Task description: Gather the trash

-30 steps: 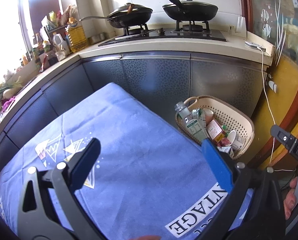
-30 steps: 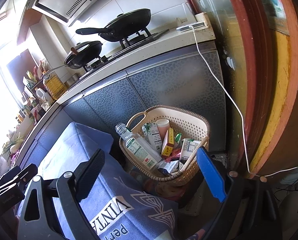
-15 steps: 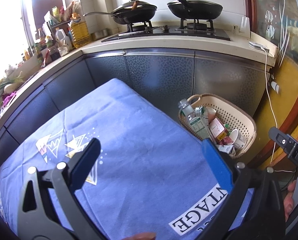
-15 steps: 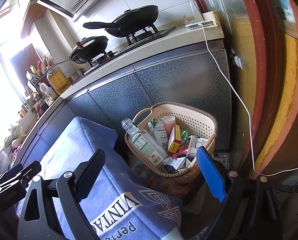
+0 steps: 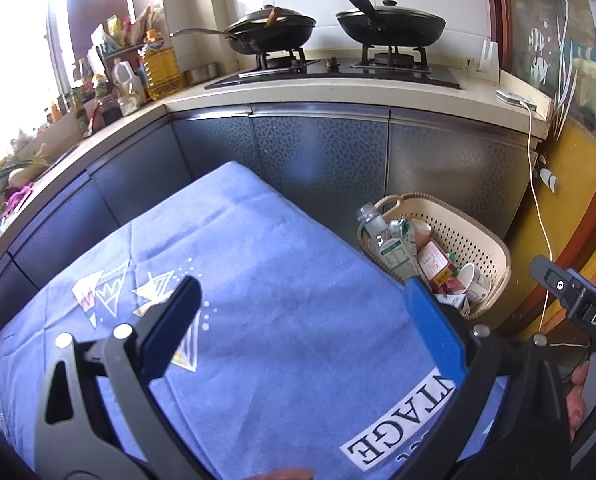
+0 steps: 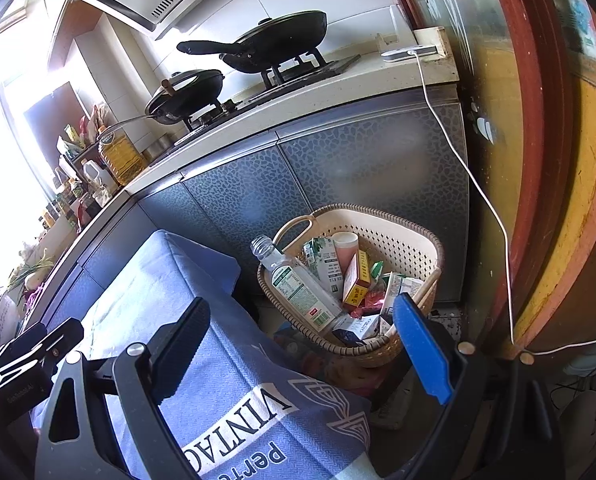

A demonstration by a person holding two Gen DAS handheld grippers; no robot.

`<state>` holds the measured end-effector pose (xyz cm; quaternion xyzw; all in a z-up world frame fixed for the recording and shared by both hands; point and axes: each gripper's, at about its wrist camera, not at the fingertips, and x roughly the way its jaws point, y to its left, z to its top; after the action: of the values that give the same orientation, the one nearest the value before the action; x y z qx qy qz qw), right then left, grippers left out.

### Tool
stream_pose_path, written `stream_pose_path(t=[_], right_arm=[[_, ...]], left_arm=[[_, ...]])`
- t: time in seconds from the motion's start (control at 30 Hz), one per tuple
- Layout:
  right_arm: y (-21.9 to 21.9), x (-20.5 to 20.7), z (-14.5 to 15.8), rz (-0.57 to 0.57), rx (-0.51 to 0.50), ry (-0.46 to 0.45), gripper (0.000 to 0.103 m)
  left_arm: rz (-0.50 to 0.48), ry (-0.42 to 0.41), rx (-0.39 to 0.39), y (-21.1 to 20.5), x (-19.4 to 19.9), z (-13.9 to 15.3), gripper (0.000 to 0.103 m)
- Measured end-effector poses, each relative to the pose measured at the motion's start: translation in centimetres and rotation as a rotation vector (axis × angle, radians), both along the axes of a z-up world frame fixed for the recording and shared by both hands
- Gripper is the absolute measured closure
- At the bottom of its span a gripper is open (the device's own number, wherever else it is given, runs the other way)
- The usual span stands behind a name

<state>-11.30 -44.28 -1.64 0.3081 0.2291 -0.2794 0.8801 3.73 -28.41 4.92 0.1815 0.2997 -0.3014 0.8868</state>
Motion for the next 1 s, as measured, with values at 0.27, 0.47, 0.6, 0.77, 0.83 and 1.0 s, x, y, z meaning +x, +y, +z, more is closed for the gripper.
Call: stream_pose_path(t=[0.27,0.47,0.6,0.77,0.83,1.0], right_arm=[[0.3,0.1,0.2,0.003,-0.006,-0.003,0.012],[0.5,0.2,0.4,0.011,-0.01,-0.007,0.012],[0.6,0.2,0.7,0.013,-0.014,-0.011,0.012],[0.5,0.2,0.8,0.009,-0.014,-0.015,0.012],[0.5,0.2,0.9,0.011,-0.015,-0.016,0.012],[0.6,0.3,1.0,0.017,-0.018,-0.017,0.012]], left_arm=[[-0.015,-0.014,-0.002,0.0,-0.3,0.2,0.006],[-0.026,-0.024,-0.006,-0.1,-0.6,0.3,0.006],[-0.033,-0.028,-0.002,-0.3,-0.9,0.3,0.006],[-0.045,-0.03,0.006,-0.4,-1.2,0.1,0.006],[-0.052,-0.03,0.011,-0.5,-1.3,0.0,0.006],[-0.064,-0.034,0.018,-0.7,-1.6,-0.1,0.006]])
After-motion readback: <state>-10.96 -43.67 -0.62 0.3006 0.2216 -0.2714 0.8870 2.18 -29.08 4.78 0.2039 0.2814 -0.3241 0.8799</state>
